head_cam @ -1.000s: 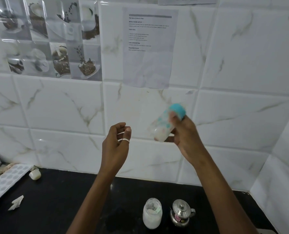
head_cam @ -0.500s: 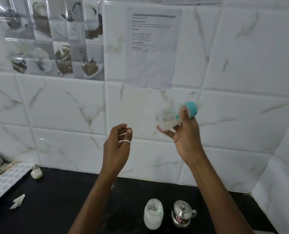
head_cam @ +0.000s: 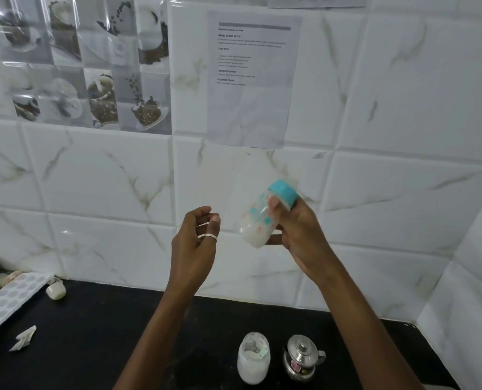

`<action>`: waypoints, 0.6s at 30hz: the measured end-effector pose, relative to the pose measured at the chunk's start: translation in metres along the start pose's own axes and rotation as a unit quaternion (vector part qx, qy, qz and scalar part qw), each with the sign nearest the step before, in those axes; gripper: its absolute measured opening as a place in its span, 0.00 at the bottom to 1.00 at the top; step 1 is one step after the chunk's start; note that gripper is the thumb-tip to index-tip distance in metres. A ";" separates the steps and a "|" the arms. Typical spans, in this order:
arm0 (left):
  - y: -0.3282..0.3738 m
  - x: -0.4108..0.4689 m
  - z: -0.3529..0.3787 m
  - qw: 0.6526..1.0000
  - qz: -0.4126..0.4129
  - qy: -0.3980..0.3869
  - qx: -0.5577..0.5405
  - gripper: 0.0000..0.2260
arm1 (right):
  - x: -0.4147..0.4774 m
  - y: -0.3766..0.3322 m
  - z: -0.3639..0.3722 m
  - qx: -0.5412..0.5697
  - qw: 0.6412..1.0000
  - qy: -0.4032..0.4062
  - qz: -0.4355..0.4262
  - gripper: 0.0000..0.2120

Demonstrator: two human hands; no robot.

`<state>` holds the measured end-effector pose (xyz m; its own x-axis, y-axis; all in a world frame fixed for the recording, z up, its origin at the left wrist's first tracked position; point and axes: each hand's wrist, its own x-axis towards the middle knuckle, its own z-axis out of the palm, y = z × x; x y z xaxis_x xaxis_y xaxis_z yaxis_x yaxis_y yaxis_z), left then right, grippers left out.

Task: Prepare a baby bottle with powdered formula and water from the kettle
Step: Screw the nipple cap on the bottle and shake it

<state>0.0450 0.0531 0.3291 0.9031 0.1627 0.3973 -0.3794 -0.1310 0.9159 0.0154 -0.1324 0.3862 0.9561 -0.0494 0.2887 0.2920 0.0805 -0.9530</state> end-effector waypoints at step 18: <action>-0.003 0.001 -0.005 1.000 0.000 -0.001 0.005 0.11 | 0.004 0.000 0.001 0.087 0.996 0.026 0.004 0.33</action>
<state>0.0462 0.0590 0.3276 0.9035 0.1610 0.3972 -0.3771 -0.1414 0.9153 0.0195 -0.1319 0.3877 0.9575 -0.0983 0.2711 0.2875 0.2514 -0.9242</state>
